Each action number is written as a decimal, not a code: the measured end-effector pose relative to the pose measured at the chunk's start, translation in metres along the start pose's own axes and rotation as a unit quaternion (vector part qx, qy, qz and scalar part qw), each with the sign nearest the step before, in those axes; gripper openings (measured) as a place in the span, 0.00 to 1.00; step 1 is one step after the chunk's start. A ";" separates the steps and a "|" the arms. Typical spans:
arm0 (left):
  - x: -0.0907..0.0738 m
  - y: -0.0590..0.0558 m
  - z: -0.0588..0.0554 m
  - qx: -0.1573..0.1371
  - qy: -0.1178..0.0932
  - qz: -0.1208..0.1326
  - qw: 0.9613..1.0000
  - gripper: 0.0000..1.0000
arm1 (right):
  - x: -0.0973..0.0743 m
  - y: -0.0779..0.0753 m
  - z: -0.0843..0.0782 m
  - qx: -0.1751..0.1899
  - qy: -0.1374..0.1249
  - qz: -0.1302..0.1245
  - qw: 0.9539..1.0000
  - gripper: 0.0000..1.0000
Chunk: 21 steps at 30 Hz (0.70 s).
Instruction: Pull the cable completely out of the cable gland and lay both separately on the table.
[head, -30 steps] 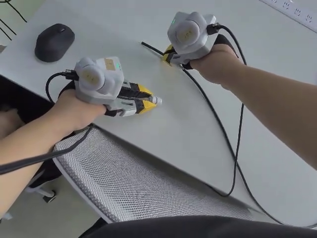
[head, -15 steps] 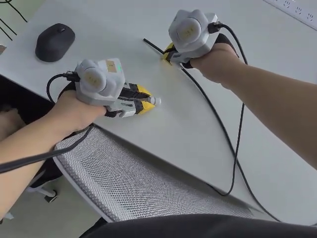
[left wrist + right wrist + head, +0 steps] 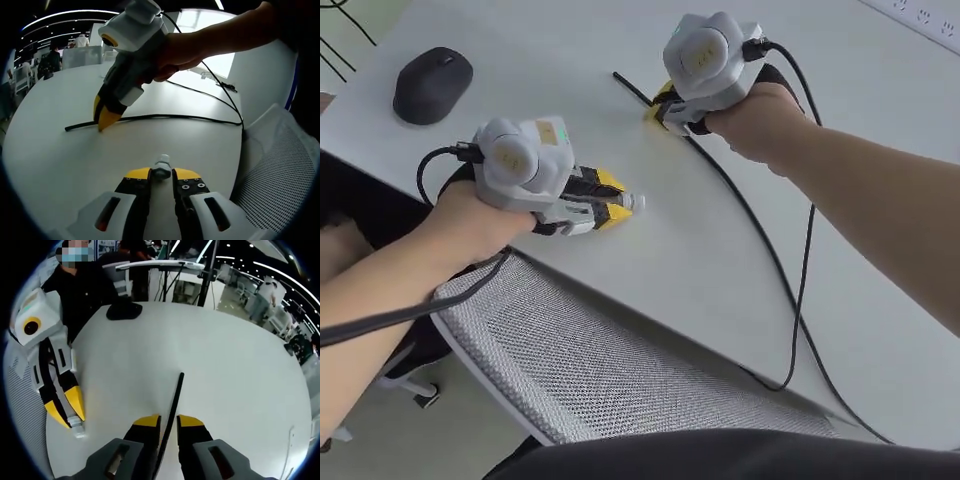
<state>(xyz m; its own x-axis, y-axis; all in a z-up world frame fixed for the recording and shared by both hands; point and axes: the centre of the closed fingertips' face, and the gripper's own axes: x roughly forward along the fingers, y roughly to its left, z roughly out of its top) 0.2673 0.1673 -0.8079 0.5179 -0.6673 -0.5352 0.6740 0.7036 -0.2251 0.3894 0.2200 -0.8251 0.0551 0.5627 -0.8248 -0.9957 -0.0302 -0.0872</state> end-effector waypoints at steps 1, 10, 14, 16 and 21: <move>0.000 0.000 0.000 -0.001 0.000 0.001 1.000 0.17 | 0.000 0.000 0.001 -0.002 -0.002 -0.001 1.000 0.09; -0.001 0.001 0.002 -0.002 -0.003 0.004 1.000 0.24 | -0.020 -0.004 0.009 0.003 -0.024 -0.022 0.999 0.18; -0.003 0.003 0.001 0.003 0.013 0.010 1.000 0.28 | -0.034 -0.012 0.011 0.016 -0.032 -0.046 0.998 0.25; -0.005 0.002 0.003 0.008 0.012 0.010 1.000 0.29 | -0.045 -0.012 0.014 0.031 -0.047 -0.053 0.997 0.30; -0.011 -0.001 0.007 0.011 0.018 0.007 1.000 0.31 | -0.072 -0.006 0.013 0.055 -0.063 -0.064 0.994 0.32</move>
<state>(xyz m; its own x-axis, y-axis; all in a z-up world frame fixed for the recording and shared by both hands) 0.2649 0.1723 -0.7959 0.5079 -0.6487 -0.5667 0.6787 0.7065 -0.2004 0.3907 0.1903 -0.7576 0.1784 0.6561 -0.7332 -0.9837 0.1342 -0.1193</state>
